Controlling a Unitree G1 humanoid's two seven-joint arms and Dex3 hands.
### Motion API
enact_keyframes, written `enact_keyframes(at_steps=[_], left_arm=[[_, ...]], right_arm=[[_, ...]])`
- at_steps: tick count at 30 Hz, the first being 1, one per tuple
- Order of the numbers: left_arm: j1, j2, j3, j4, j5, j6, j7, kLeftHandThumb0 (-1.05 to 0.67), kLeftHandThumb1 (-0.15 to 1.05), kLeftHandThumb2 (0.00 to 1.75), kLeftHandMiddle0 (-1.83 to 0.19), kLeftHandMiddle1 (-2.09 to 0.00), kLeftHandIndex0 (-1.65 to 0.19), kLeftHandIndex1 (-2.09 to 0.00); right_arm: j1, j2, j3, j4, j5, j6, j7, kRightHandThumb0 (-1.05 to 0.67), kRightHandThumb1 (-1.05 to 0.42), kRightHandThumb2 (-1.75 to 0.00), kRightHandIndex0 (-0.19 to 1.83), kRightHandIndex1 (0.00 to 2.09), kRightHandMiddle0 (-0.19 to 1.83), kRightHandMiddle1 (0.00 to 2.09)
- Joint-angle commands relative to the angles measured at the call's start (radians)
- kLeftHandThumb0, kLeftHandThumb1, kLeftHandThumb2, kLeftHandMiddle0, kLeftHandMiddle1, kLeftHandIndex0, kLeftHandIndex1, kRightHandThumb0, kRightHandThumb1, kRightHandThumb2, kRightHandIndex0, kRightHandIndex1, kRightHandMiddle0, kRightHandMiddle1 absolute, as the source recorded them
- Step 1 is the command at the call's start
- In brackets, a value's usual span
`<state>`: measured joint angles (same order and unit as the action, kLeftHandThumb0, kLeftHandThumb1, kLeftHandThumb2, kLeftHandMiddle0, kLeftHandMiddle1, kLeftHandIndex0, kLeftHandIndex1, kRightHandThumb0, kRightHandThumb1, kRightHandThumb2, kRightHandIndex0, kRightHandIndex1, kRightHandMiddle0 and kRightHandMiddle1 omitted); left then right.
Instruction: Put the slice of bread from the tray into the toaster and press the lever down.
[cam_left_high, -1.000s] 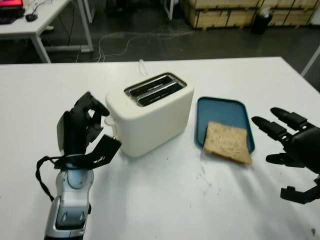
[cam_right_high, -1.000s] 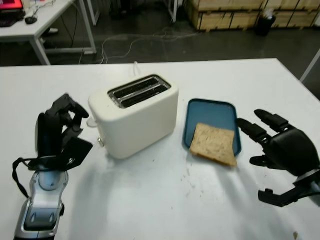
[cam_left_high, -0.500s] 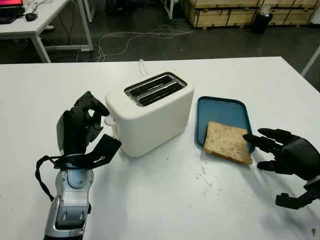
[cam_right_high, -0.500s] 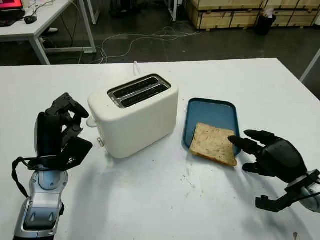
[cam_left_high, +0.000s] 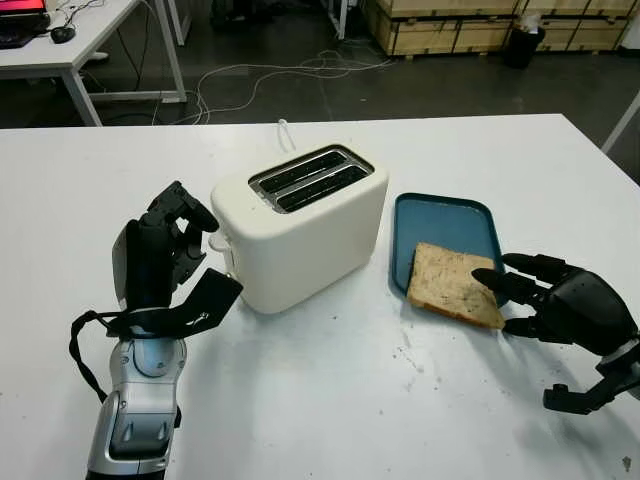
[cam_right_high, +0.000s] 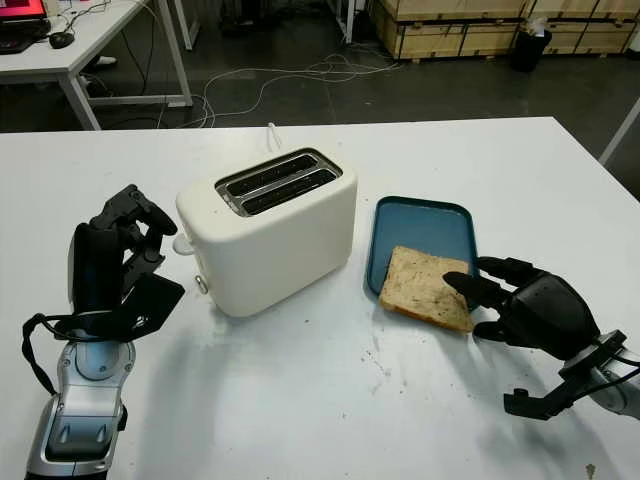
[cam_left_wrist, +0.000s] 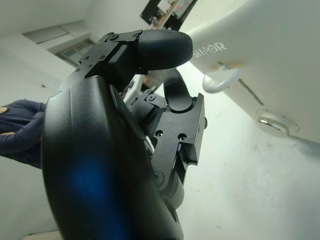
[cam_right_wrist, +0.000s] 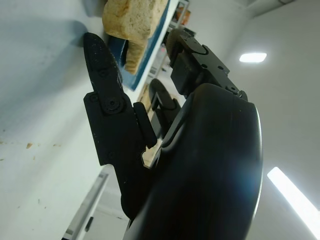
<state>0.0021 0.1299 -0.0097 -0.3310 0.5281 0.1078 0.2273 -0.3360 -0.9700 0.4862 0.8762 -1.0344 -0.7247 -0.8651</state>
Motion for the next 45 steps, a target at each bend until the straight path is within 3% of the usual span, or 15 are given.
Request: enact_keyframes(at_steps=[1, 8, 27, 30, 31, 33, 36, 39, 40, 41, 42, 45], left_arm=[[0.001, 0.003, -0.003, -0.009, 0.011, -0.002, 0.000, 0.04, 0.92, 0.49, -0.97, -1.75, -0.66, -1.75], [0.010, 0.003, -0.004, -0.029, 0.006, -0.005, -0.007, 0.04, 0.92, 0.49, -0.97, -1.75, -0.66, -1.75], [0.016, 0.010, -0.008, -0.055, 0.028, 0.001, -0.012, 0.01, 0.89, 0.52, -0.99, -1.75, -0.70, -1.75], [0.016, 0.006, -0.007, -0.055, 0.034, 0.004, -0.014, 0.01, 0.89, 0.52, -0.99, -1.75, -0.70, -1.75], [0.016, 0.005, -0.007, -0.054, 0.033, 0.002, -0.013, 0.01, 0.89, 0.52, -0.99, -1.75, -0.70, -1.75], [0.014, 0.007, -0.005, -0.049, 0.031, -0.007, -0.010, 0.02, 0.89, 0.52, -0.99, -1.75, -0.70, -1.75], [0.013, 0.009, -0.002, -0.047, 0.027, -0.008, -0.012, 0.02, 0.88, 0.53, -1.00, -1.75, -0.70, -1.75], [0.014, 0.006, -0.002, -0.050, 0.027, -0.001, -0.015, 0.01, 0.89, 0.53, -1.00, -1.75, -0.70, -1.75], [0.014, 0.005, -0.002, -0.050, 0.025, -0.004, -0.014, 0.01, 0.89, 0.53, -1.00, -1.75, -0.70, -1.75], [0.015, 0.005, -0.003, -0.049, 0.025, -0.006, -0.013, 0.02, 0.89, 0.53, -0.99, -1.75, -0.69, -1.75], [0.014, 0.006, -0.003, -0.048, 0.026, -0.007, -0.012, 0.02, 0.89, 0.53, -0.99, -1.75, -0.69, -1.75], [0.014, 0.002, -0.005, -0.051, 0.033, 0.006, -0.013, 0.02, 0.88, 0.53, -0.98, -1.75, -0.68, -1.75]], right_arm=[[-0.004, 0.023, 0.033, -0.001, -0.042, 0.039, -0.002, -0.52, -0.77, 0.00, 0.51, 0.00, 0.49, 0.01], [-0.009, 0.016, 0.080, -0.054, -0.095, 0.114, -0.041, -0.54, -0.77, 0.00, 0.50, 0.00, 0.50, 0.01], [-0.025, 0.064, 0.112, -0.056, -0.074, 0.100, 0.002, -0.53, -0.79, -0.01, 0.48, 0.01, 0.47, 0.00], [-0.029, 0.076, 0.125, -0.049, -0.086, 0.099, -0.034, -0.47, -0.79, 0.00, 0.50, 0.01, 0.50, 0.01], [-0.032, 0.080, 0.130, -0.047, -0.091, 0.101, -0.048, -0.32, -0.82, -0.01, 0.52, 0.02, 0.52, 0.02], [-0.037, 0.085, 0.142, -0.044, -0.097, 0.105, -0.072, -0.18, -0.85, -0.02, 0.57, 0.04, 0.56, 0.03], [-0.048, 0.094, 0.157, -0.025, -0.104, 0.098, -0.109, -0.15, -0.86, -0.01, 0.66, 0.07, 0.64, 0.05], [-0.058, 0.100, 0.172, -0.011, -0.104, 0.092, -0.127, -0.18, -0.90, -0.01, 0.85, 0.18, 0.83, 0.08], [-0.060, 0.101, 0.173, -0.005, -0.095, 0.081, -0.122, -0.19, -0.91, -0.01, 0.83, 0.42, 0.92, 0.08], [-0.062, 0.104, 0.174, 0.003, -0.086, 0.070, -0.119, -0.23, -0.91, -0.03, 0.73, 0.88, 1.02, 0.06], [-0.064, 0.107, 0.175, 0.012, -0.082, 0.063, -0.122, -0.27, -0.92, -0.05, 0.69, 1.09, 1.08, 0.06], [-0.071, 0.119, 0.182, 0.038, -0.089, 0.055, -0.157, -0.43, -0.92, -0.19, 0.70, 1.42, 1.18, 0.08]])
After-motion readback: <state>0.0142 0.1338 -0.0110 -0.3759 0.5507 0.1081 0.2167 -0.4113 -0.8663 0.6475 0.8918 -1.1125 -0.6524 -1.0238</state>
